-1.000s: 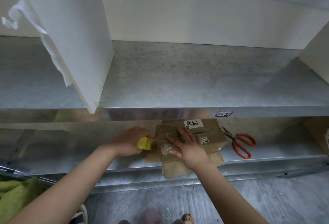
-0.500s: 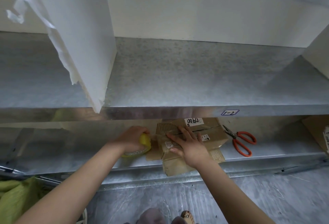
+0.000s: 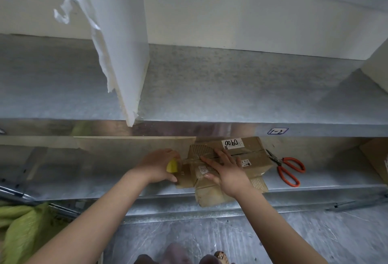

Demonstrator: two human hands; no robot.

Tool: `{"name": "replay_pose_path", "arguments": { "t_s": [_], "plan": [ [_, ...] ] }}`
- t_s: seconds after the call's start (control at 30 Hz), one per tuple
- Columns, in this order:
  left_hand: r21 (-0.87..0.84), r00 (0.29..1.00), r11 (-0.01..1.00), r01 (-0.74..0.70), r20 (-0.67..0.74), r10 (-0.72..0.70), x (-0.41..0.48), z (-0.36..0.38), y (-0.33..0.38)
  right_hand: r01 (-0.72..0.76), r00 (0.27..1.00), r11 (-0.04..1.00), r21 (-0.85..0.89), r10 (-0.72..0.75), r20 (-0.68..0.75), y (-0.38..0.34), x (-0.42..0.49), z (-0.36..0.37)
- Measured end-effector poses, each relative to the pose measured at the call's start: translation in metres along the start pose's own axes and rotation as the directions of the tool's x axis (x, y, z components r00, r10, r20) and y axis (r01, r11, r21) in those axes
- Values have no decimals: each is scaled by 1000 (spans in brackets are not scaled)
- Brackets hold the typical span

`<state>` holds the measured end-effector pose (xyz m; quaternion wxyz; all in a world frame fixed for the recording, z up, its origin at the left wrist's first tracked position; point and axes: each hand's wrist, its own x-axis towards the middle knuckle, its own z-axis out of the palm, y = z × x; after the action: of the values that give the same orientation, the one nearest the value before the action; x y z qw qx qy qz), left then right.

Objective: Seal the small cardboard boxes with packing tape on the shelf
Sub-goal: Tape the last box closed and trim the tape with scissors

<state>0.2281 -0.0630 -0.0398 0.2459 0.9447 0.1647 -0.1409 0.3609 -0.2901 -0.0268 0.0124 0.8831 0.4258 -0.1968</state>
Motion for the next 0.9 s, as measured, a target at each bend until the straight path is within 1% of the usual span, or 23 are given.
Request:
{"name": "replay_pose_path", "arguments": {
  "t_s": [0.07, 0.1, 0.2, 0.3, 0.33, 0.43, 0.53, 0.57, 0.63, 0.73, 0.9],
  "plan": [
    [-135, 999, 991, -3, 43, 9, -6, -4, -9, 2, 1000, 1000, -13, -2, 2, 0, 1, 0],
    [-174, 999, 985, -9, 46, 17, -9, -5, -12, 5, 1000, 1000, -19, -5, 1, 0, 1, 1],
    [-207, 999, 978, -33, 31, 40, -15, -6, -15, 11, 1000, 1000, -17, -11, -1, 0, 1, 2],
    [-251, 998, 968, -24, 47, 37, -18, -7, -10, 9, 1000, 1000, -11, -10, -16, 2, 1, 3],
    [-229, 999, 973, -24, 38, 34, -18, -8, -8, 9, 1000, 1000, -13, -9, -20, 2, 0, 3],
    [-88, 999, 996, -29, -21, 27, -15, -13, 0, 10, 1000, 1000, -12, -10, -29, 1, 1, 4],
    [65, 998, 998, 3, -62, 1, -11, -11, 6, -3, 1000, 1000, -2, 3, -25, 0, 1, 3],
    [89, 997, 996, 20, -73, -13, -10, -9, 6, -6, 1000, 1000, -2, 6, -26, 0, 1, 3],
    [63, 996, 998, 28, -86, -22, -11, -4, 4, -8, 1000, 1000, -3, 8, -26, -1, 2, 3],
    [-36, 995, 999, 8, -100, -11, -14, -2, 0, -9, 1000, 1000, -3, 8, -26, 0, 1, 5],
    [-101, 1000, 995, -21, -15, 20, -17, -5, -7, 5, 999, 1000, 4, -4, -33, 1, 2, 6]
  ]
}}
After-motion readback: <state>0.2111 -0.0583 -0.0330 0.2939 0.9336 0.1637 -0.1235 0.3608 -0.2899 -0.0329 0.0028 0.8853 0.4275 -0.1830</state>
